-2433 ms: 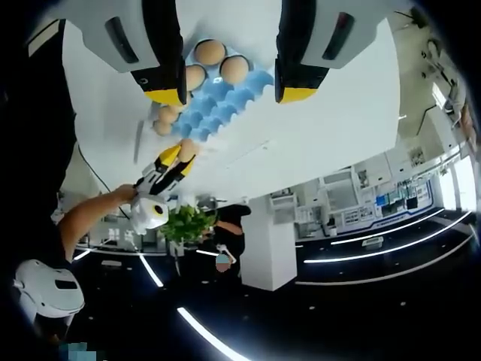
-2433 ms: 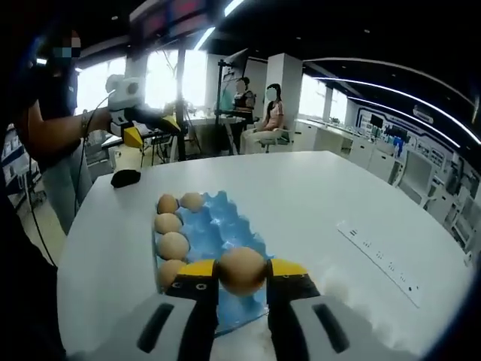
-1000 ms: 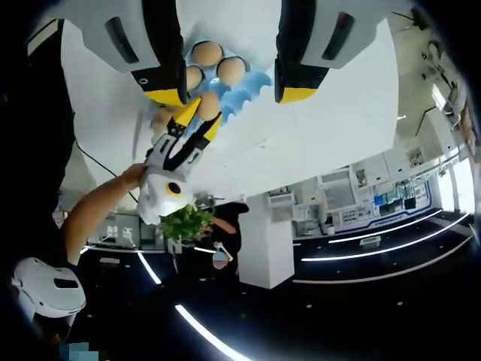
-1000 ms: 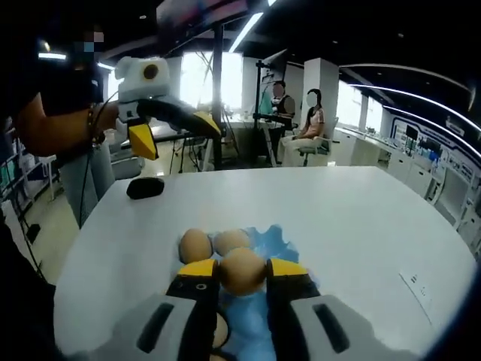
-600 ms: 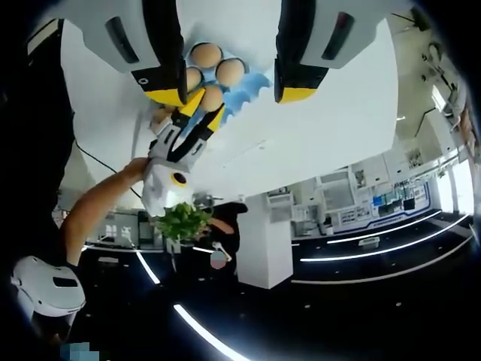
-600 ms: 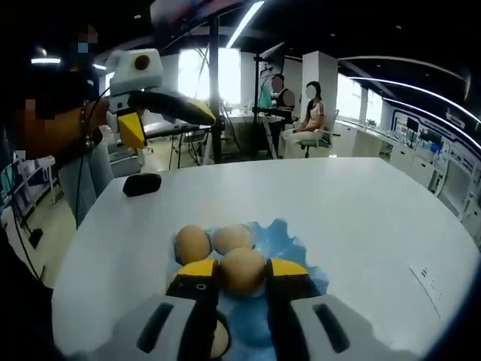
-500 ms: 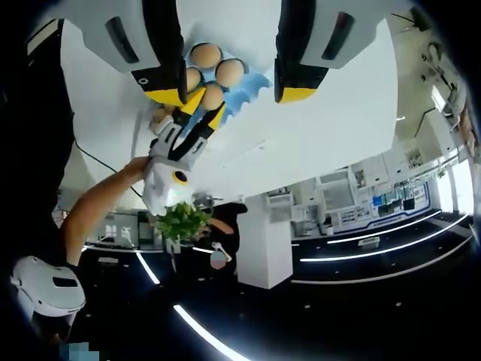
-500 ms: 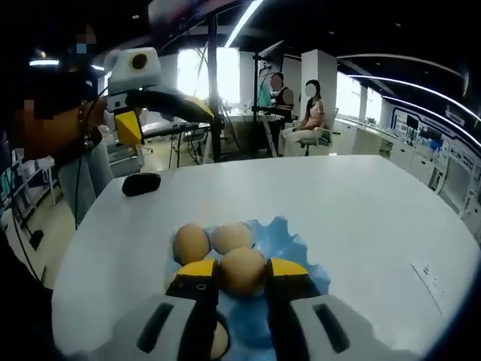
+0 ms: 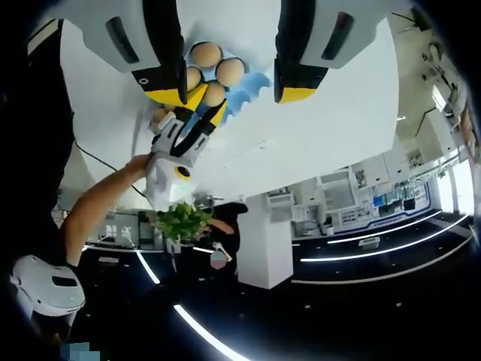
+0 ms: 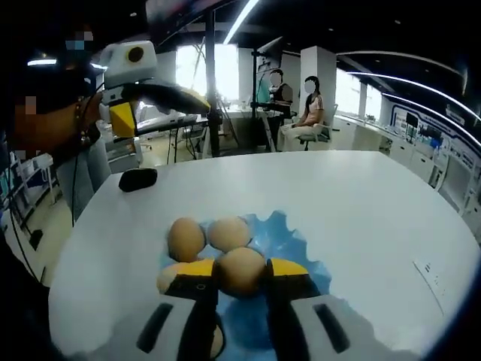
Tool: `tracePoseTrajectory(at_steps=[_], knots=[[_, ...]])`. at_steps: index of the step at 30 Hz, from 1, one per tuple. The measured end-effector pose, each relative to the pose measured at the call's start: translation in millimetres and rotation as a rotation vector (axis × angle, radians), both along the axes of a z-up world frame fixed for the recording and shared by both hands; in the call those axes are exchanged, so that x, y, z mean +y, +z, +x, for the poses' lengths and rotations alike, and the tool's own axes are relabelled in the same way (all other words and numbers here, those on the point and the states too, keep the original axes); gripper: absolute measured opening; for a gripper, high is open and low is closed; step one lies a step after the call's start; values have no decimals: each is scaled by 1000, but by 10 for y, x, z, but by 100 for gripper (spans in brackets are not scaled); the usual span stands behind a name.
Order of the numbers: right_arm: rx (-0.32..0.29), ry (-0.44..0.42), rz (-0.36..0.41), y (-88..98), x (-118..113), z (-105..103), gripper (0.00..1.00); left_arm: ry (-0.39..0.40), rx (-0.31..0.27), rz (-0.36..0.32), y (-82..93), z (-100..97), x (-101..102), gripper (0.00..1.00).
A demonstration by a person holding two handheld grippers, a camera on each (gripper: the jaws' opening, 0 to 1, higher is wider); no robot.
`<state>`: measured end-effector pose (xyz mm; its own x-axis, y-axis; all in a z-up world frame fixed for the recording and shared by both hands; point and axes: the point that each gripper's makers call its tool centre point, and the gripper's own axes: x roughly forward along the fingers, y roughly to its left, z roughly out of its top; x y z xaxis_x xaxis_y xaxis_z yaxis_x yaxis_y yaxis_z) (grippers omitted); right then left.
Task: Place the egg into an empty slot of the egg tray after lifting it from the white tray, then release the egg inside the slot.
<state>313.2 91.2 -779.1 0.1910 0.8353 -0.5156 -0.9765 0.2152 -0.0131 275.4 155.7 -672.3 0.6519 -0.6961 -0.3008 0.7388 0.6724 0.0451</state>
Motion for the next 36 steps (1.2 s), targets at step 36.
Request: tracePoseTrajectory(at_steps=[36], knots=[[-10,-56,35,169,-487,-28,30,3,-17,1,68,2,-15,46]])
